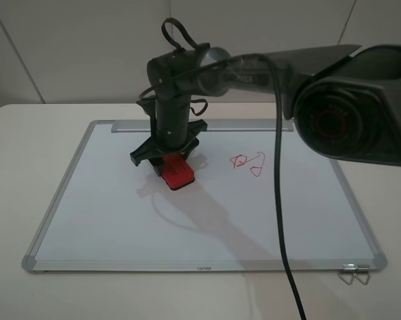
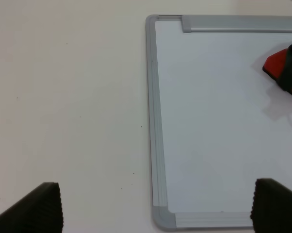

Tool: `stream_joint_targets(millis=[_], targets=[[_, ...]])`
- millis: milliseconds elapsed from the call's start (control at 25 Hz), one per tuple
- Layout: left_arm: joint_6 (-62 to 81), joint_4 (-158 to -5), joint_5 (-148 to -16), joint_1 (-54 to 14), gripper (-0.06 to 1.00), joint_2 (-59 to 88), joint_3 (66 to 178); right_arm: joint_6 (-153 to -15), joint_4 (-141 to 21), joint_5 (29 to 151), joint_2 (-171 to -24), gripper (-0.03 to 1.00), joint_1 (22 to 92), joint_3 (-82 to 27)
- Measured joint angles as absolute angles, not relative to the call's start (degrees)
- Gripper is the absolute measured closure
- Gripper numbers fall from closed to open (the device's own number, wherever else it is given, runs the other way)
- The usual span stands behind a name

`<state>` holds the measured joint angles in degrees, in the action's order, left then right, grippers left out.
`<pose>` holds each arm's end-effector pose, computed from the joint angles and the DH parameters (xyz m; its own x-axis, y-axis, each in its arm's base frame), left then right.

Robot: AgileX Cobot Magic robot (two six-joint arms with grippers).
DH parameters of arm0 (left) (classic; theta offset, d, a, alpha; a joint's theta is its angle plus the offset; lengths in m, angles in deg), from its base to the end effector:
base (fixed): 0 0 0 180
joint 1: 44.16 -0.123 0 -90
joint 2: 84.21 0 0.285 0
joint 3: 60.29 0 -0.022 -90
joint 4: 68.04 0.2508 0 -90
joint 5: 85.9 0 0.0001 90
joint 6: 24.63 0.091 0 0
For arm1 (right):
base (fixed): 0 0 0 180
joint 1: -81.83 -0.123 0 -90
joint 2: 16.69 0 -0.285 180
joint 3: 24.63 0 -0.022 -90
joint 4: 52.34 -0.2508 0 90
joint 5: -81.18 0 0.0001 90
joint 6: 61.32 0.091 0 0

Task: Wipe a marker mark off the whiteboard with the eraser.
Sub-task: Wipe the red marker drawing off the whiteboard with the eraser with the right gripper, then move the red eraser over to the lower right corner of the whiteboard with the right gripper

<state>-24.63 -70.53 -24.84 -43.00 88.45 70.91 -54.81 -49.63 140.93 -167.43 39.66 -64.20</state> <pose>-0.0059 -0.0033 0.2758 -0.4577 -0.0118 -0.8890 0.0444 0.9984 -0.0361 0.3766 0.3361 0.1024 -0.7886 -0.5934 -0.1613 -0.5977 0.8013 -0.0260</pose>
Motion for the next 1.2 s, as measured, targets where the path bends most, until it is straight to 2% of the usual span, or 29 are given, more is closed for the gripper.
stream_joint_targets(millis=[240,680,840,1200], targets=[[-24.63,-70.53,-24.84,-43.0,0.17,88.45,70.91,-54.83,-52.34,143.23,-164.79,0.45,37.44,-62.96],[-24.63,-70.53,-24.86,-43.0,0.17,88.45,70.91,-50.21,-48.79,150.61,-156.4,0.45,39.55,-60.33],[-24.63,-70.53,-24.86,-43.0,0.17,88.45,70.91,-47.28,-48.42,148.89,-151.43,0.45,41.61,-50.77],[-24.63,-70.53,-24.86,-43.0,0.17,88.45,70.91,-39.36,-47.55,131.42,-131.18,0.45,52.73,-16.5]])
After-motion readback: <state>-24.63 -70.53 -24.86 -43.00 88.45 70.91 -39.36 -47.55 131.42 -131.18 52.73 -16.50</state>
